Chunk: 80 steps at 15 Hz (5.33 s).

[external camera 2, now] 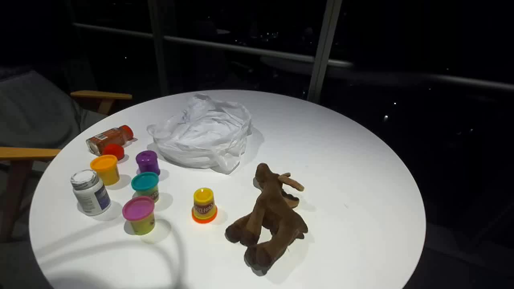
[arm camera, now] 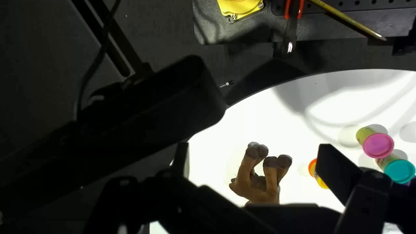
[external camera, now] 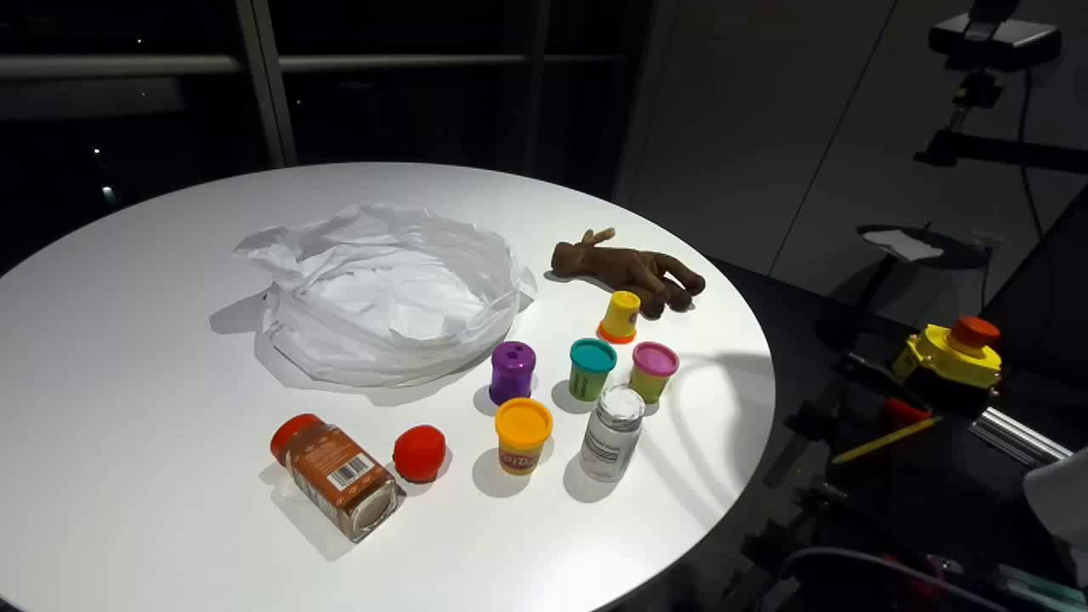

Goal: Put all the objects on the table into the plastic bag

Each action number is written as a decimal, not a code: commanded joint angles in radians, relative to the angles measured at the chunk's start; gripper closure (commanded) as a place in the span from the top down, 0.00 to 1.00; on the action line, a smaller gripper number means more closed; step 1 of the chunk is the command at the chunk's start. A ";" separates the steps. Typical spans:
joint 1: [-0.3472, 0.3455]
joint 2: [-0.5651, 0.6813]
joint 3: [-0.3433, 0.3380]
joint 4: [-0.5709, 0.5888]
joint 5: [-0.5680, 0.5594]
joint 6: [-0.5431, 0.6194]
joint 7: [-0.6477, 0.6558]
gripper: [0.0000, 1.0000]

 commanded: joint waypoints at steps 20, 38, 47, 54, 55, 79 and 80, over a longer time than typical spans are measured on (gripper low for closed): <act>0.140 0.332 0.072 0.038 0.042 0.434 0.103 1.00; 0.274 0.925 0.175 0.179 0.372 0.679 0.115 1.00; 0.269 0.953 0.178 0.184 0.360 0.687 0.125 1.00; 0.250 1.109 0.150 0.261 0.254 0.787 0.175 1.00; 0.241 1.134 0.158 0.278 0.273 0.779 0.154 1.00; 0.422 1.188 0.166 0.697 0.107 0.498 0.581 0.14; 0.432 1.241 0.164 0.748 0.086 0.523 0.604 0.14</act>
